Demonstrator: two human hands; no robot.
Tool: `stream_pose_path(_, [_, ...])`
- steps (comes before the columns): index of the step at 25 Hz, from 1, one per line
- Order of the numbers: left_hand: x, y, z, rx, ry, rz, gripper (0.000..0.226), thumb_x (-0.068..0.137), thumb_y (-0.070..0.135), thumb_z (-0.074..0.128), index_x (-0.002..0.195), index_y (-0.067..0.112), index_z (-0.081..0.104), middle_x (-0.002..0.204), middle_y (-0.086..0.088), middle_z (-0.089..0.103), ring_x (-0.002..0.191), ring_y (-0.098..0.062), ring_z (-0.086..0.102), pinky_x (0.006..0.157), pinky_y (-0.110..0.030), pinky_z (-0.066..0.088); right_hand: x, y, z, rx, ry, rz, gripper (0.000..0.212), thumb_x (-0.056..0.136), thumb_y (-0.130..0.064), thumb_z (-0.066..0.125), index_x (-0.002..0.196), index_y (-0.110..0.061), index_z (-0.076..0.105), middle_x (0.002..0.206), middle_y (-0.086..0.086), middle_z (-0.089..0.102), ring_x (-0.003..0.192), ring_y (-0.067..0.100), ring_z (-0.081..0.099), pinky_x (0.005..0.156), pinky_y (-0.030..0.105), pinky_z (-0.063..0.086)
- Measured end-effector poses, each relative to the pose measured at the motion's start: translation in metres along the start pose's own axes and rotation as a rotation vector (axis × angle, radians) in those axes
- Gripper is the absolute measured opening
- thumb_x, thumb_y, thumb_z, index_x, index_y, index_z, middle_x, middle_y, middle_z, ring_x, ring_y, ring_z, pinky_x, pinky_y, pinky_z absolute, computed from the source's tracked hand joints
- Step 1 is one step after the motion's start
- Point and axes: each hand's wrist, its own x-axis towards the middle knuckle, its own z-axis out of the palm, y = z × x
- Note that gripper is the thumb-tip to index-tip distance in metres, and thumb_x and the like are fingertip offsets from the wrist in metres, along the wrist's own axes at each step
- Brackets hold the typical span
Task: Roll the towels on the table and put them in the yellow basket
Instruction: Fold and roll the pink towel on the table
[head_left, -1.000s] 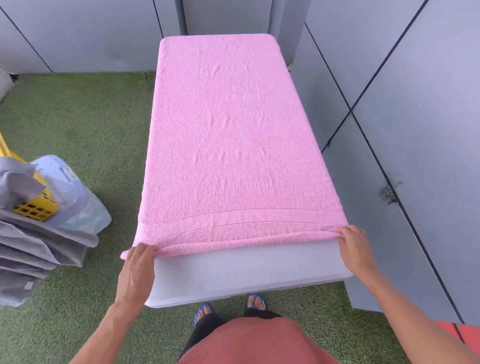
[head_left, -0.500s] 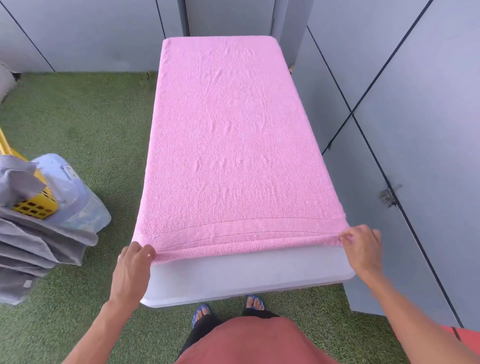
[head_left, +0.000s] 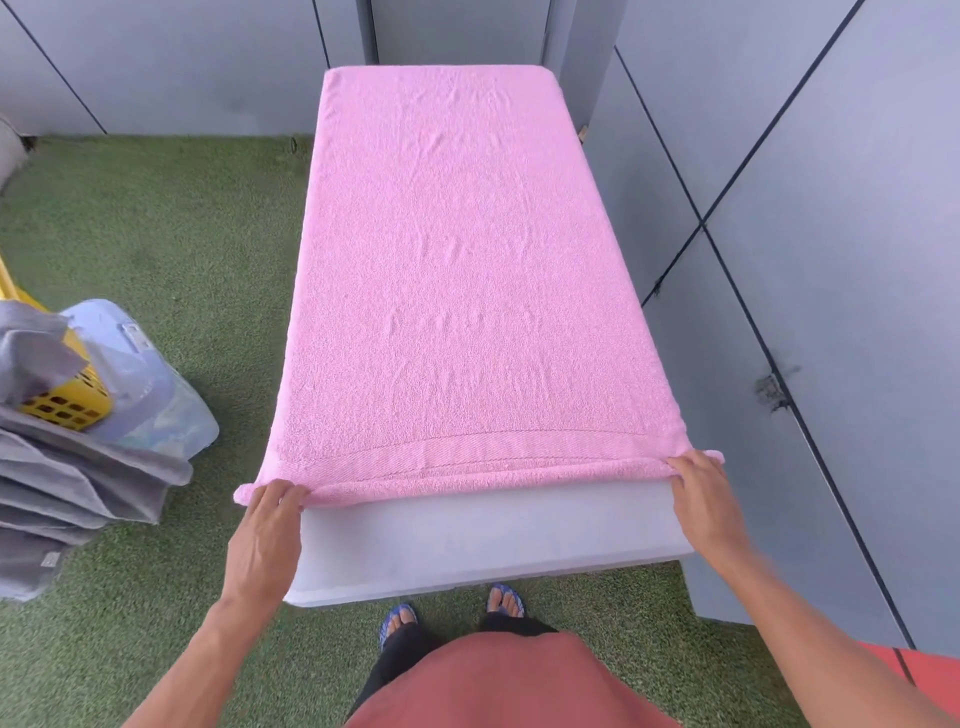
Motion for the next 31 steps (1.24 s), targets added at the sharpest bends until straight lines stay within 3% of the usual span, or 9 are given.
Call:
stream_pose_path(3, [0.004, -0.004, -0.015, -0.027, -0.126, -0.037, 0.022, 0.087, -0.007, 0.054, 0.100, 0.004, 0.068, 0.094, -0.006, 0.064, 0.088, -0.026, 0.058, 0.065, -0.040, 0.051, -0.003, 0.012, -0.014, -0.032, -0.077, -0.070, 0.028, 0.090, 0.006, 0.051, 0.112, -0.001, 0.067, 0.108, 0.012, 0.067, 0.104, 0.032, 0.053, 0.088, 0.038, 0.043])
stream_pose_path(6, [0.026, -0.014, -0.020, -0.115, -0.303, -0.158, 0.022, 0.090, 0.001, 0.055, 0.096, 0.015, 0.071, 0.093, -0.006, 0.069, 0.078, -0.020, 0.064, 0.065, -0.034, 0.050, 0.012, 0.013, -0.030, 0.129, -0.192, 0.041, 0.021, 0.086, 0.001, 0.058, 0.101, -0.010, 0.067, 0.098, 0.005, 0.068, 0.089, 0.021, 0.060, 0.071, 0.022, 0.040])
stream_pose_path(8, [0.040, -0.015, -0.022, -0.171, -0.257, -0.199, 0.019, 0.087, 0.005, 0.062, 0.085, 0.023, 0.070, 0.090, -0.005, 0.069, 0.075, -0.020, 0.063, 0.066, -0.034, 0.051, 0.026, 0.006, -0.031, 0.185, -0.155, 0.137, 0.019, 0.082, -0.004, 0.063, 0.086, -0.022, 0.062, 0.092, 0.002, 0.067, 0.085, 0.022, 0.060, 0.070, 0.020, 0.042])
stream_pose_path(10, [0.040, -0.010, -0.020, -0.090, -0.093, -0.139, 0.018, 0.081, 0.001, 0.068, 0.076, 0.018, 0.066, 0.084, -0.007, 0.062, 0.076, -0.027, 0.057, 0.067, -0.037, 0.046, 0.028, -0.004, -0.026, 0.068, -0.045, 0.207, 0.024, 0.080, -0.012, 0.066, 0.074, -0.032, 0.056, 0.091, 0.002, 0.063, 0.095, 0.028, 0.058, 0.081, 0.035, 0.043])
stream_pose_path(14, [0.004, 0.002, -0.008, 0.020, 0.098, 0.046, 0.022, 0.075, -0.016, 0.061, 0.084, 0.004, 0.065, 0.081, -0.009, 0.057, 0.074, -0.023, 0.044, 0.064, -0.038, 0.044, 0.005, -0.009, -0.006, -0.033, 0.054, 0.119, 0.015, 0.086, -0.006, 0.057, 0.080, -0.020, 0.059, 0.084, 0.003, 0.062, 0.095, 0.035, 0.054, 0.079, 0.041, 0.042])
stream_pose_path(17, [-0.010, 0.001, 0.003, 0.056, 0.090, 0.107, 0.036, 0.070, -0.016, 0.066, 0.101, 0.002, 0.062, 0.099, -0.010, 0.061, 0.093, -0.029, 0.051, 0.084, -0.042, 0.049, 0.002, 0.004, 0.005, -0.117, 0.035, 0.014, 0.019, 0.077, -0.006, 0.065, 0.095, -0.012, 0.063, 0.099, 0.007, 0.061, 0.103, 0.034, 0.049, 0.095, 0.039, 0.035])
stream_pose_path(24, [0.016, 0.002, -0.007, -0.001, -0.033, 0.024, 0.029, 0.079, -0.018, 0.057, 0.099, 0.000, 0.066, 0.091, -0.011, 0.064, 0.085, -0.033, 0.058, 0.063, -0.043, 0.052, 0.018, 0.000, -0.009, -0.030, -0.029, -0.021, 0.031, 0.084, 0.008, 0.058, 0.110, -0.006, 0.065, 0.106, 0.011, 0.062, 0.104, 0.035, 0.049, 0.094, 0.043, 0.040])
stream_pose_path(28, [0.026, -0.015, -0.021, -0.137, -0.230, -0.047, 0.027, 0.090, -0.004, 0.054, 0.108, 0.010, 0.068, 0.098, -0.005, 0.067, 0.086, -0.021, 0.063, 0.071, -0.030, 0.049, 0.014, 0.015, -0.028, 0.020, -0.227, -0.098, 0.017, 0.089, 0.000, 0.057, 0.097, -0.010, 0.068, 0.093, 0.003, 0.063, 0.098, 0.033, 0.058, 0.077, 0.030, 0.041])
stream_pose_path(31, [0.038, -0.017, -0.025, -0.254, -0.220, -0.179, 0.017, 0.089, 0.009, 0.063, 0.102, 0.019, 0.064, 0.095, 0.000, 0.066, 0.081, -0.016, 0.063, 0.068, -0.030, 0.047, 0.033, 0.017, -0.041, 0.237, -0.312, 0.085, 0.017, 0.081, -0.003, 0.068, 0.092, -0.015, 0.064, 0.088, 0.001, 0.066, 0.089, 0.023, 0.063, 0.073, 0.028, 0.038])
